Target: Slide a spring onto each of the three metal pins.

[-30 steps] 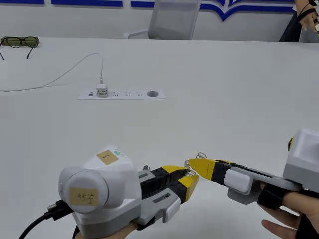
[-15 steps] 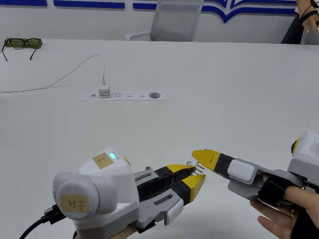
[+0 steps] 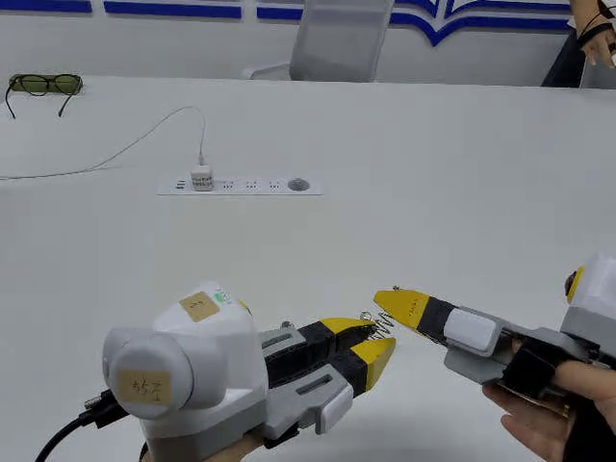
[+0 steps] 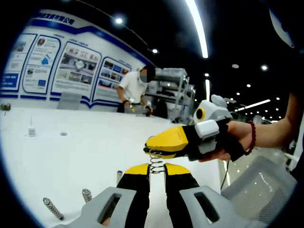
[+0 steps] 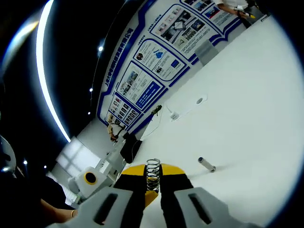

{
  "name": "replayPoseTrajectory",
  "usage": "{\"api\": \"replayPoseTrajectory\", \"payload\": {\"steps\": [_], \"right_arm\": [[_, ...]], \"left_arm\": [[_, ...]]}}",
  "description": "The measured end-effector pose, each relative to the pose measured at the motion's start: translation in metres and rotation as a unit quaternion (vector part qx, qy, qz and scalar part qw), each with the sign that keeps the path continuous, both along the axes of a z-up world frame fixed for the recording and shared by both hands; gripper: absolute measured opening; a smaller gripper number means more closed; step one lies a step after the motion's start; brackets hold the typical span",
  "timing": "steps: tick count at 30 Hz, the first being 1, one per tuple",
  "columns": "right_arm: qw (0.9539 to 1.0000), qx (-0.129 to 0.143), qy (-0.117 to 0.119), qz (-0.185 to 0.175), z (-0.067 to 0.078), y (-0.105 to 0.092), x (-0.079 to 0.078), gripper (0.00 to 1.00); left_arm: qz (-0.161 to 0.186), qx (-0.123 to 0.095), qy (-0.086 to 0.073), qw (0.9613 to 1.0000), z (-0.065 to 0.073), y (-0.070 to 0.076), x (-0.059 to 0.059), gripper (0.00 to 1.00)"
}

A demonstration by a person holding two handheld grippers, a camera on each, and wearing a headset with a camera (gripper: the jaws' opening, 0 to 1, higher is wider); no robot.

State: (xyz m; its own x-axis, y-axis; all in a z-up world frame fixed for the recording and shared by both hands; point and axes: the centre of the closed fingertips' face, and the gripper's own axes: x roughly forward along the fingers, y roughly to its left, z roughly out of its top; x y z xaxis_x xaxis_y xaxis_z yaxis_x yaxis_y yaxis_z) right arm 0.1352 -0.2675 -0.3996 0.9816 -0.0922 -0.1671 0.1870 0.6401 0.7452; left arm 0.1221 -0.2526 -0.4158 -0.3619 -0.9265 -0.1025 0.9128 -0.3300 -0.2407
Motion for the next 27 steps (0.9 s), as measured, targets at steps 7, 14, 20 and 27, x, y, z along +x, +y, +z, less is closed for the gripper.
{"api": "replayPoseTrajectory", "payload": {"steps": [7,14,20,27], "right_arm": [[0.9993,-0.034,0.011,0.015,0.000,0.003,0.004,0.11],[0.9960,-0.079,0.031,0.029,-0.002,0.006,0.006,0.11],[0.9912,-0.120,0.046,0.029,-0.005,0.000,0.005,0.11],[0.9855,-0.160,0.050,0.027,-0.003,-0.008,0.006,0.11]], "left_arm": [[0.001,0.017,-0.025,0.9995,-0.002,0.001,0.001,0.11],[0.003,0.031,-0.060,0.9977,-0.006,0.000,0.001,0.13],[0.018,0.045,-0.072,0.9962,-0.009,-0.001,0.008,0.20],[0.030,0.056,-0.094,0.9935,-0.012,-0.001,0.012,0.24]]}}
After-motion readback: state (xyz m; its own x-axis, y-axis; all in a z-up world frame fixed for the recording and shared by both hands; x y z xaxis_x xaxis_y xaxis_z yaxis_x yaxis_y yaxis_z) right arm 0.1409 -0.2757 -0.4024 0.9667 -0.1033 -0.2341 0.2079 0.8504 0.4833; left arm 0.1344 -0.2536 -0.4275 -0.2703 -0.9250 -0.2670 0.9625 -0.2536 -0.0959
